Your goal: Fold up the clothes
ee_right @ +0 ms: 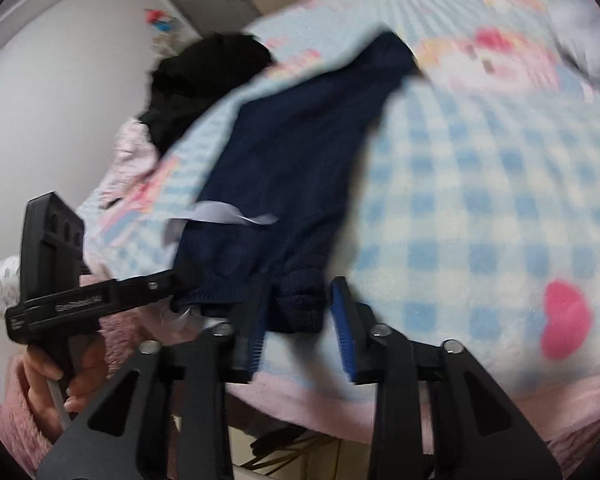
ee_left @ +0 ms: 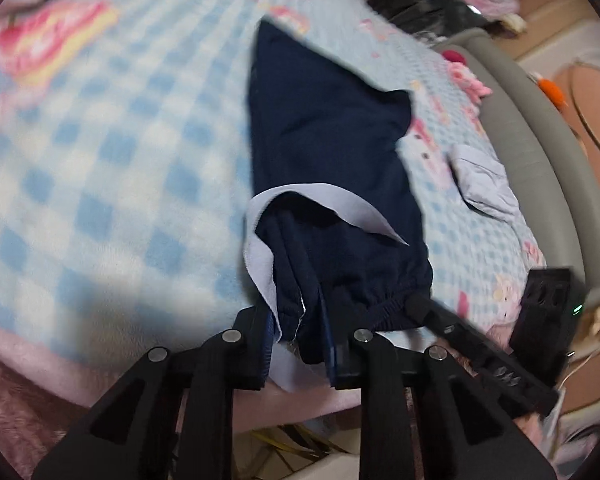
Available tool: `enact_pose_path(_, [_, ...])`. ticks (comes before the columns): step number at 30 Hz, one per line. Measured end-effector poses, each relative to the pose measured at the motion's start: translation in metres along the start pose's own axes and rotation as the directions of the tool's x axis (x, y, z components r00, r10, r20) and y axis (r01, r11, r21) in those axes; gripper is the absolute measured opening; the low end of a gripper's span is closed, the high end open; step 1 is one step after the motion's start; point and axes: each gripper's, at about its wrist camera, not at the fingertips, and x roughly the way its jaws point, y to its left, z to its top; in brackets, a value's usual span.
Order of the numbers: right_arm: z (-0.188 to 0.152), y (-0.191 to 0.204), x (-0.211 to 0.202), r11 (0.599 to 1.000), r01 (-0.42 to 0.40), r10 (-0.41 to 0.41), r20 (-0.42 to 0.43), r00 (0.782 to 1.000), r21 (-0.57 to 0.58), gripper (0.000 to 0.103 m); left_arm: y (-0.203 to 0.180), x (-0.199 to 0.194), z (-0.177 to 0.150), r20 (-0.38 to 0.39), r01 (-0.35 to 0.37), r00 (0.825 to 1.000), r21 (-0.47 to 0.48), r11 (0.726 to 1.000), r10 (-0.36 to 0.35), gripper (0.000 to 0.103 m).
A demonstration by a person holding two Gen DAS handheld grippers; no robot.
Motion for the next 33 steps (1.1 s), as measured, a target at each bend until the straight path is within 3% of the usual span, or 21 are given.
enact_pose_path(2, [-0.002,-0.004,0.005,0.999,0.001,-0.001,-0.010,1.000,0.032,0.028,-0.006,-0.005,-0.002,0.021,0.009,1.000,0.019,1.000,-0.010,0.018])
enact_pose_path(6, [-0.002,0.024,-0.034,0.998,-0.031,0.035,0.066,0.997,-0.059,0.018,-0.014,-0.030,-0.013,0.053,0.062,0.997,0.043,0.997,-0.065,0.018])
enact_pose_path(9, [-0.014,0.031,-0.054,0.995,-0.089,0.093,0.089,0.992,-0.053,0.018,-0.011,-0.041,-0.024,0.038,0.112,0.993,0.017,0.994,-0.112,0.018])
enact_pose_path(12, [-0.029,0.030,-0.053,0.997,-0.073,0.075,0.051,0.996,-0.039,0.018,-0.008,-0.039,-0.033,0.014,0.132,0.991,-0.001,0.991,-0.132,0.018])
enact_pose_path(15, [-0.033,0.021,-0.039,0.999,-0.052,0.052,0.002,0.999,-0.004,0.016,-0.012,-0.035,-0.027,0.005,0.130,0.991,0.012,0.991,-0.130,0.018])
enact_pose_path(22, [0.003,0.020,-0.050,0.987,-0.158,0.156,0.040,0.987,0.035,0.016,-0.021,-0.036,0.007,-0.037,0.196,0.980,-0.005,0.981,-0.196,0.018])
enact_pose_path(25, [0.041,0.022,-0.043,0.985,-0.170,0.168,0.052,0.984,0.035,0.019,-0.023,-0.033,0.045,0.022,0.148,0.989,0.022,0.989,-0.149,0.018])
enact_pose_path(26, [0.057,0.023,-0.038,0.987,-0.159,0.156,0.062,0.986,0.030,0.025,-0.024,-0.031,0.059,0.047,0.127,0.991,0.032,0.991,-0.129,0.018])
enact_pose_path(27, [0.075,0.023,-0.032,0.991,-0.133,0.130,0.089,0.988,0.028,0.041,-0.024,-0.030,0.073,0.072,0.106,0.991,0.041,0.994,-0.109,0.019])
enact_pose_path(28, [0.089,0.022,-0.026,0.994,-0.107,0.103,0.117,0.988,0.029,0.048,-0.025,-0.028,0.087,0.097,0.085,0.991,0.050,0.995,-0.089,0.022])
enact_pose_path(30, [0.111,0.019,-0.012,0.999,-0.030,0.025,0.142,0.990,0.033,0.053,-0.026,-0.025,0.115,0.148,0.041,0.988,0.066,0.997,-0.050,0.047])
enact_pose_path(33, [0.122,0.011,-0.004,0.999,0.019,-0.025,0.152,0.988,0.043,0.054,-0.013,-0.031,0.125,0.199,0.078,0.975,0.099,0.992,-0.097,0.048])
